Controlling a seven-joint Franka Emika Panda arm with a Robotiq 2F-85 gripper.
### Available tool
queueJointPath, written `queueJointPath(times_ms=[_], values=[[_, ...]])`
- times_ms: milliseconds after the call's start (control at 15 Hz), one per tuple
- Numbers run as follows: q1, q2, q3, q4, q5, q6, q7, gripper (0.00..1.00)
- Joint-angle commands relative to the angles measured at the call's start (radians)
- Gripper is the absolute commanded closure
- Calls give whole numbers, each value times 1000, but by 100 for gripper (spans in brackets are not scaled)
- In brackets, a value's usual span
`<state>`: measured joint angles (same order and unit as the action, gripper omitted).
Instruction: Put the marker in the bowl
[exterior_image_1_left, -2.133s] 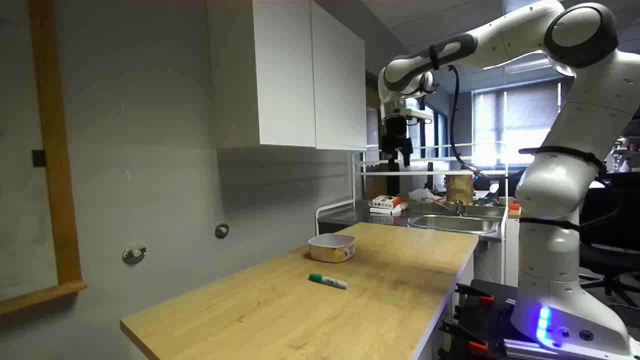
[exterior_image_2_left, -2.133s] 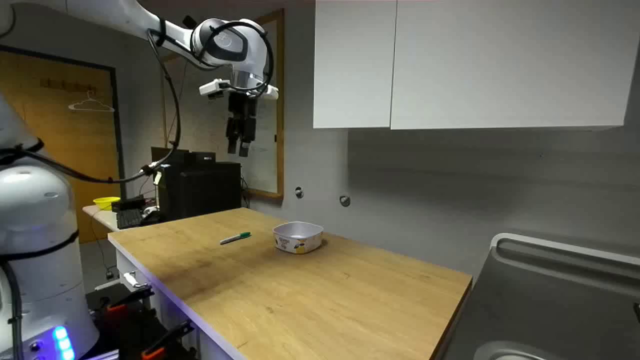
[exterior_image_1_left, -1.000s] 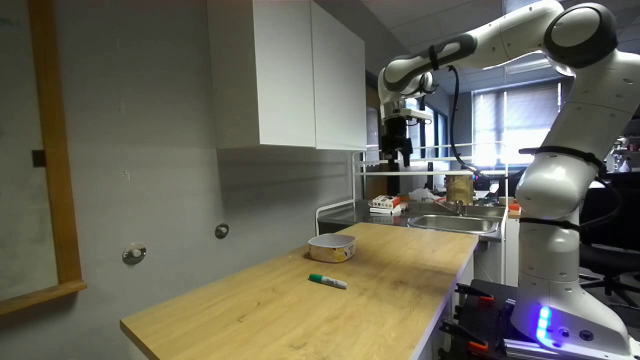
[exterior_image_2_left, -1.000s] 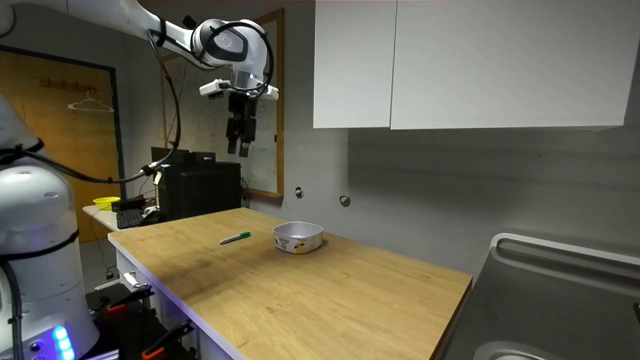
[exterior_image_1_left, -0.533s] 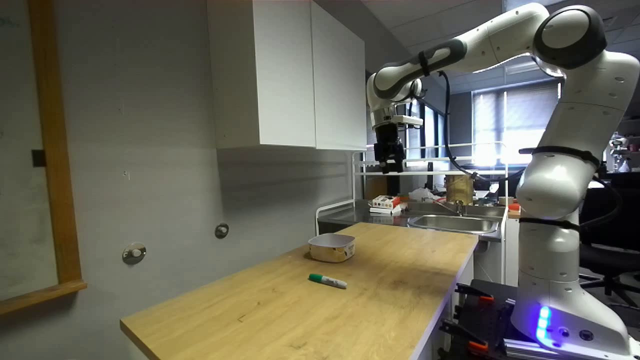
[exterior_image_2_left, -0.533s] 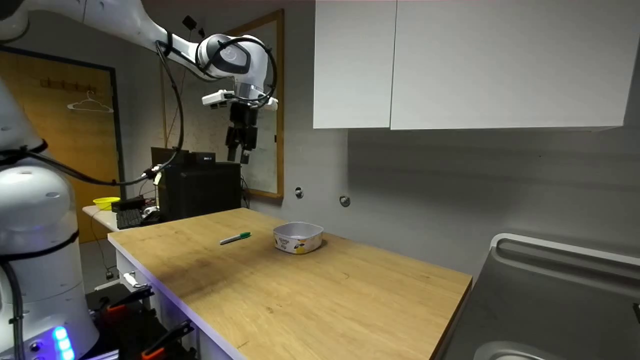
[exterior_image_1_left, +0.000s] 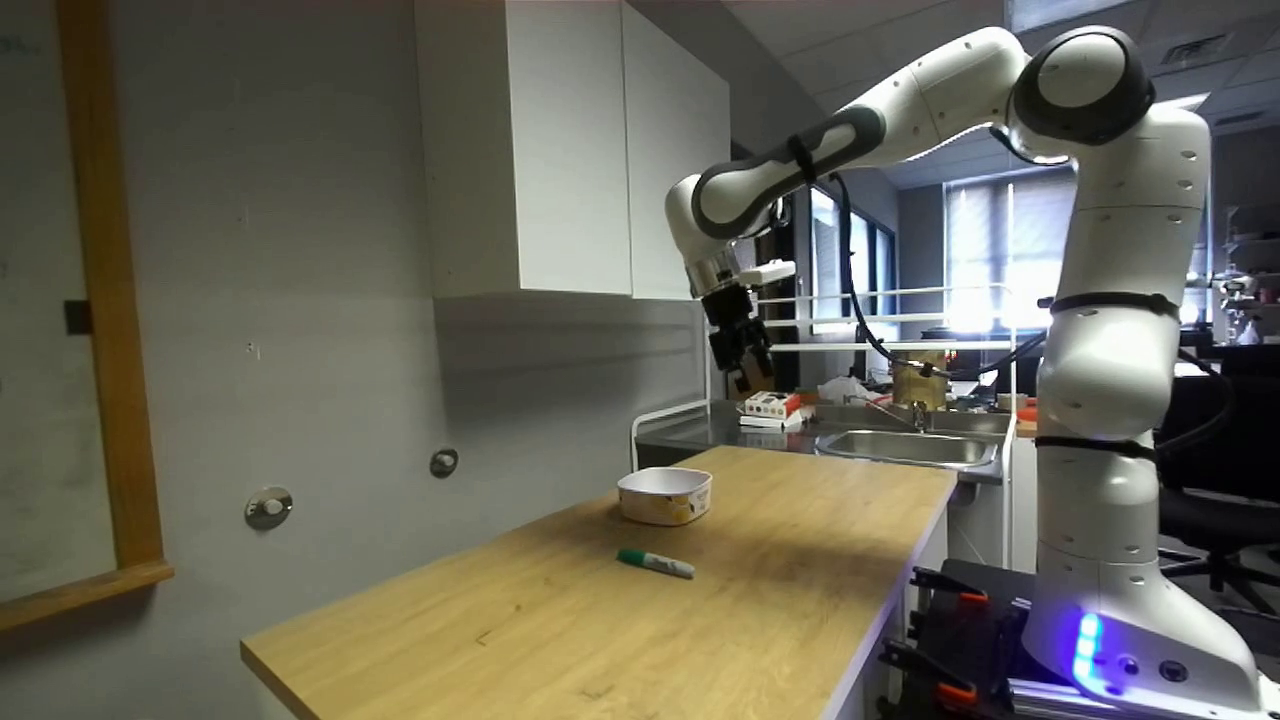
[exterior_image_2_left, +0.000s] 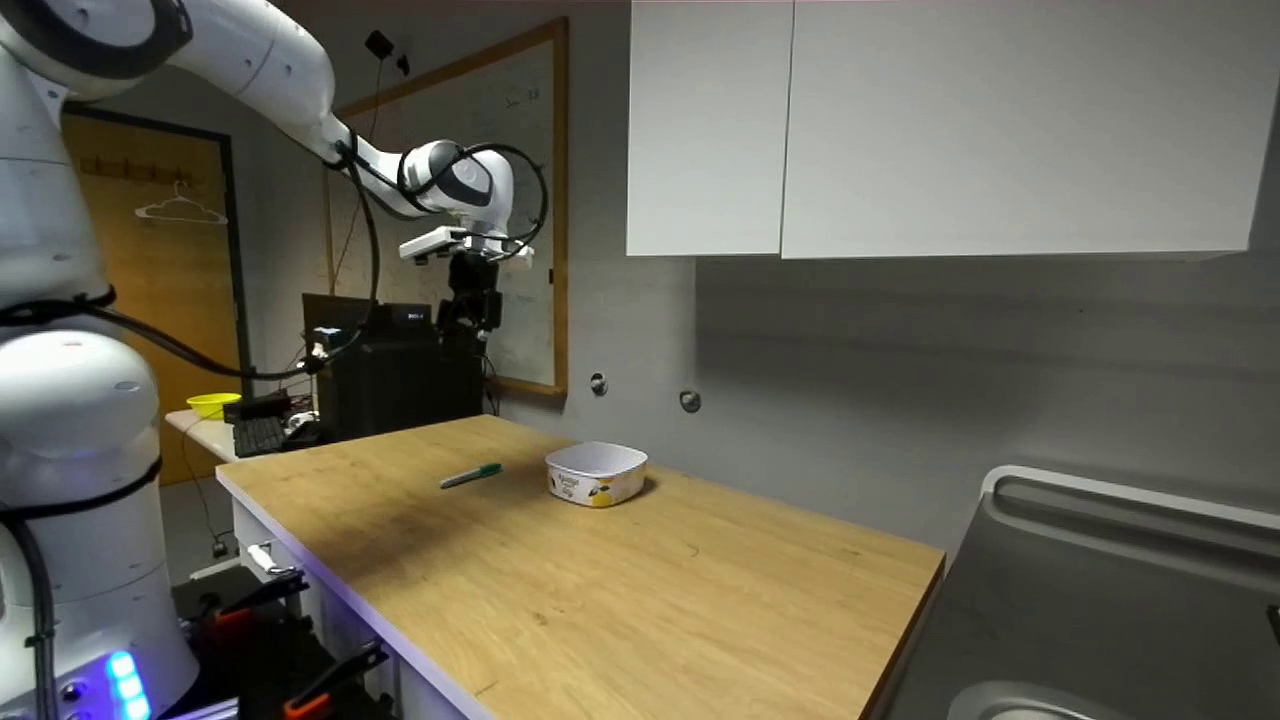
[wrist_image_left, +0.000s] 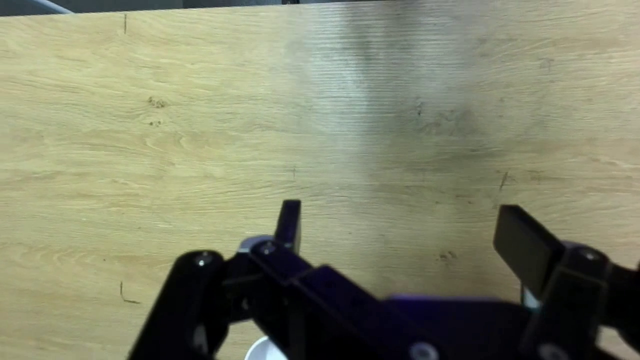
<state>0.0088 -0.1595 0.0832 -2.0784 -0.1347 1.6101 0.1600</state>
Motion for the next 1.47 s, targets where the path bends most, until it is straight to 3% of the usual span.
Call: queueJointPath(times_ms=[0,400,733,867,1400], values=[[49,108,44,64,-84,-42,55,0],[122,220,71,127,-147,-88,36,0],[128,199,61,101,-133,-53,33,0],[94,214,27,96,-132,-30,5,0],[98,461,19,247,-91,75,-122,0]])
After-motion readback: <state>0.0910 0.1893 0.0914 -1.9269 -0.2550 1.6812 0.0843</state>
